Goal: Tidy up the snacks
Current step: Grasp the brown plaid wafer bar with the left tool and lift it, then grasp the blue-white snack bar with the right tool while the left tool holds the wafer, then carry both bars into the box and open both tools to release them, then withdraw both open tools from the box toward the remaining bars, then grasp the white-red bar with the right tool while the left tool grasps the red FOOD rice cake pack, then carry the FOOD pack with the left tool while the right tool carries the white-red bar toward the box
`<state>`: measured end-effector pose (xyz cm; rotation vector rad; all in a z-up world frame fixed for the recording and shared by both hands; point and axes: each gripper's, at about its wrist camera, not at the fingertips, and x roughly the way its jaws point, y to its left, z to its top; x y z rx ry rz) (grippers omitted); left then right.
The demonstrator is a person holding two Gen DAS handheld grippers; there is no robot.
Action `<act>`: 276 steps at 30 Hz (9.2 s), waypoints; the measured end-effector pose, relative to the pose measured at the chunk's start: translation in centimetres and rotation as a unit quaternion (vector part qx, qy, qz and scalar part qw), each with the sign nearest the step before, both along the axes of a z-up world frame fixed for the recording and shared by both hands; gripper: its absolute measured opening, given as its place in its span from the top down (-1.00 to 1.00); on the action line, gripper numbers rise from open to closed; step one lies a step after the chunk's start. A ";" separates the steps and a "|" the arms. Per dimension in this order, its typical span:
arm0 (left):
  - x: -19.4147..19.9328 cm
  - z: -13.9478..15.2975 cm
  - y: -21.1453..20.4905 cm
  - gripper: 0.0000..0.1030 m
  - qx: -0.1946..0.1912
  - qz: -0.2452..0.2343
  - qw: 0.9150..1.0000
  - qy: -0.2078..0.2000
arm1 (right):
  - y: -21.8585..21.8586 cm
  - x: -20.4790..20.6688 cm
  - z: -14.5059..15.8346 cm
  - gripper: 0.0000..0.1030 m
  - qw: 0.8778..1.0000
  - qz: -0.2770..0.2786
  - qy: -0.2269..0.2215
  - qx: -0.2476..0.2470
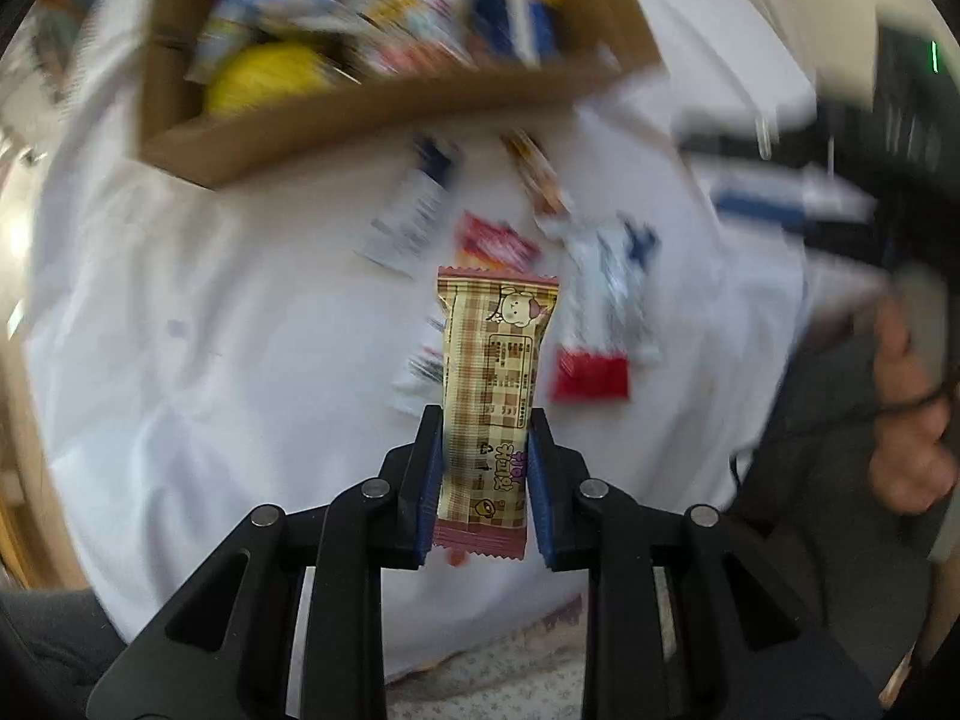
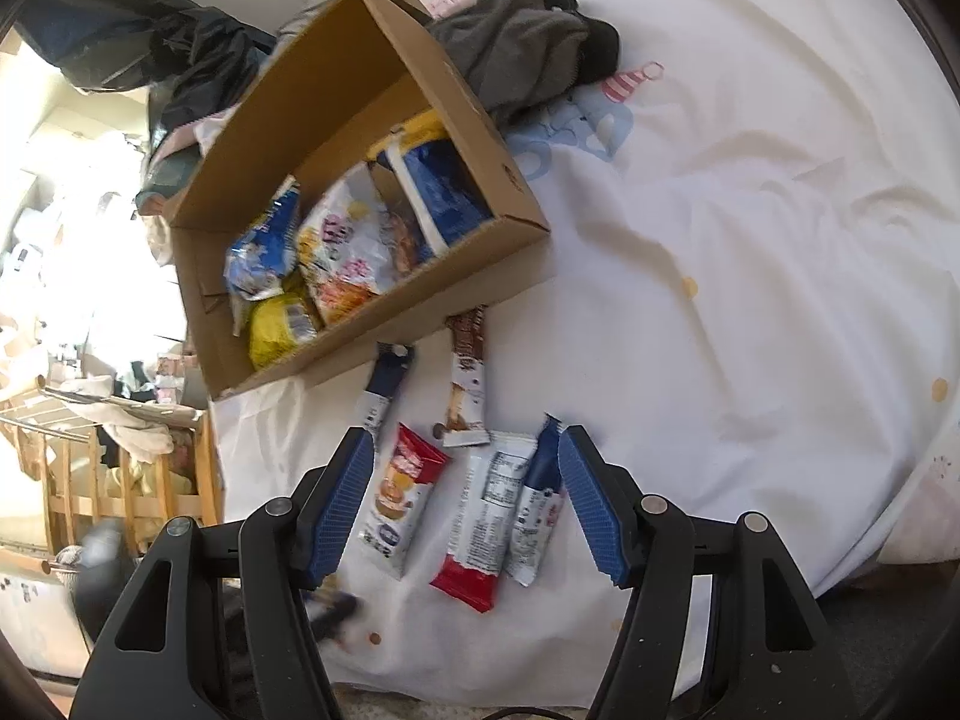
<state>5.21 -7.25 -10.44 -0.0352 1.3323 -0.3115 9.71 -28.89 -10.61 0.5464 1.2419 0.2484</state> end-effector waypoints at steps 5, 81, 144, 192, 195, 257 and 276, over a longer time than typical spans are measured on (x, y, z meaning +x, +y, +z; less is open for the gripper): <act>1.8 1.0 3.6 0.57 0.017 0.085 0.996 -0.025 | 1.1 0.2 -2.5 0.29 0.996 0.027 0.058 -0.066; 10.1 10.0 8.2 0.57 0.032 0.195 0.960 -0.198 | 1.0 4.7 7.5 0.62 0.982 -0.016 -0.183 0.035; 14.1 6.0 6.1 -0.72 0.026 0.161 0.962 -0.221 | 6.6 10.8 3.4 -0.52 0.986 0.050 -0.152 -0.038; 3.9 6.2 8.7 -0.95 0.022 0.184 0.960 -0.209 | 3.0 -0.1 5.3 -0.61 0.990 0.010 -0.136 -0.026; 3.7 5.5 8.8 -0.95 0.015 0.189 0.964 -0.188 | 2.3 -0.1 4.0 -0.61 0.994 0.005 -0.108 -0.014; 3.8 -5.9 -2.9 0.46 0.076 -0.053 0.996 -0.021 | 2.9 -0.5 -4.0 0.36 0.992 0.076 0.049 -0.084; 1.0 1.3 1.7 0.46 0.038 0.012 0.995 -0.088 | 3.4 -0.6 -0.3 0.36 0.997 0.061 -0.019 -0.037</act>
